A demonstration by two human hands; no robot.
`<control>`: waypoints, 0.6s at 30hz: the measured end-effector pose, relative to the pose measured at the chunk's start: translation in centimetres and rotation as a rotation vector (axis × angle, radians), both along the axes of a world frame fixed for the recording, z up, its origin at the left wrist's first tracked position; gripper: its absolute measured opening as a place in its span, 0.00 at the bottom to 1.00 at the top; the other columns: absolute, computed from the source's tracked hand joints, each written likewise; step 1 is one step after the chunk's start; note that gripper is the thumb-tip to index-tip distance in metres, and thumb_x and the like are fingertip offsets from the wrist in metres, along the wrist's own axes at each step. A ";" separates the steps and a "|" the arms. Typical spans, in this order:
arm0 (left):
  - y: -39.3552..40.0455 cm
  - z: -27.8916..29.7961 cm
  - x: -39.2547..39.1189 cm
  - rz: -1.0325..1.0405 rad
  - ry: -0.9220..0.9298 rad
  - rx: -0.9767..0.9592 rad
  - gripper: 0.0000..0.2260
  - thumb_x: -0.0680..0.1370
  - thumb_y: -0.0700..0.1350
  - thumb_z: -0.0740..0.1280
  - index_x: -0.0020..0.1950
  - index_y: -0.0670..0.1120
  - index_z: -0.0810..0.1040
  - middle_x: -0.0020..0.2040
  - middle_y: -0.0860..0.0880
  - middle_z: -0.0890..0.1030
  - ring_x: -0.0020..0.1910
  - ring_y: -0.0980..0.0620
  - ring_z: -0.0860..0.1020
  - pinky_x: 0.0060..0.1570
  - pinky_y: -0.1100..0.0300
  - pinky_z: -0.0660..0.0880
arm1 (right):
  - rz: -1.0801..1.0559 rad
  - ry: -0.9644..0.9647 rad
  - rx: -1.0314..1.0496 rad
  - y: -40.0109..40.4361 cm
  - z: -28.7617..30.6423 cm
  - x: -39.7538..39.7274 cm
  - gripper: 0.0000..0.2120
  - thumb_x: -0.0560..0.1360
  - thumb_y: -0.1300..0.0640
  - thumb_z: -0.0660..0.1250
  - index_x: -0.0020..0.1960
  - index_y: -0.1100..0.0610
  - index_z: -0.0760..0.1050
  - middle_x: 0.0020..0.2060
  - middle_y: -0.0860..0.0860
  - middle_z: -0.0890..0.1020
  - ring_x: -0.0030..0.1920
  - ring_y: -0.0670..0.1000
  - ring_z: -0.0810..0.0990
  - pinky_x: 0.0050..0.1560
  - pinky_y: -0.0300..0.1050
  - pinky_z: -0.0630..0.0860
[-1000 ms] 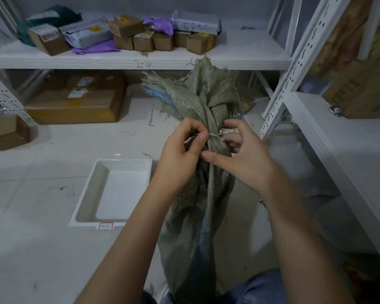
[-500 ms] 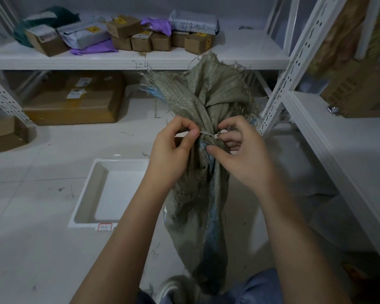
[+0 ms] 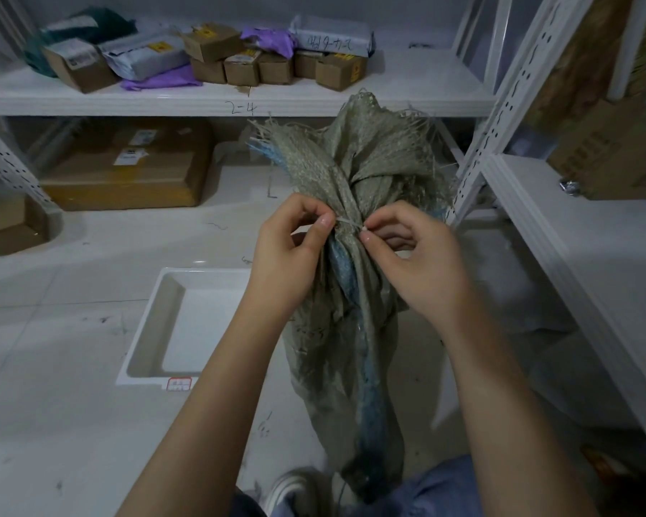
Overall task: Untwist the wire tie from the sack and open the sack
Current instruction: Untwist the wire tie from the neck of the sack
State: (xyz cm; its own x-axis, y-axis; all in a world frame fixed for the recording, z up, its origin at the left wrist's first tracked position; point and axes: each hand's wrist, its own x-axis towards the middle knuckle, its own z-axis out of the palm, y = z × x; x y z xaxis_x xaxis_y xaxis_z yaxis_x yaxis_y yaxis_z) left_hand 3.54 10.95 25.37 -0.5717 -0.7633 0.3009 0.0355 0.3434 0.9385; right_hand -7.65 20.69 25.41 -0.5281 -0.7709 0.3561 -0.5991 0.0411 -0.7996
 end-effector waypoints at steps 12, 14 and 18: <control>0.1 0.0 0.1 -0.010 0.013 0.128 0.10 0.78 0.37 0.62 0.40 0.50 0.73 0.38 0.51 0.76 0.38 0.59 0.75 0.42 0.65 0.72 | 0.020 -0.146 0.045 0.0 -0.4 0.0 0.10 0.73 0.58 0.69 0.42 0.46 0.69 0.37 0.47 0.80 0.40 0.46 0.79 0.44 0.38 0.75; 0.2 -0.1 -0.1 -0.014 0.010 0.148 0.10 0.78 0.37 0.62 0.40 0.49 0.73 0.39 0.50 0.76 0.39 0.57 0.75 0.44 0.63 0.72 | 0.009 -0.183 0.098 -0.3 -0.7 0.1 0.14 0.70 0.52 0.72 0.49 0.47 0.68 0.41 0.46 0.79 0.43 0.47 0.78 0.48 0.43 0.76; 0.0 -0.1 0.0 -0.012 0.045 0.226 0.09 0.79 0.37 0.62 0.40 0.48 0.73 0.37 0.45 0.75 0.35 0.53 0.73 0.39 0.61 0.71 | -0.066 -0.204 0.115 -0.7 -1.0 0.1 0.24 0.68 0.51 0.74 0.57 0.47 0.63 0.46 0.48 0.78 0.44 0.46 0.76 0.49 0.43 0.75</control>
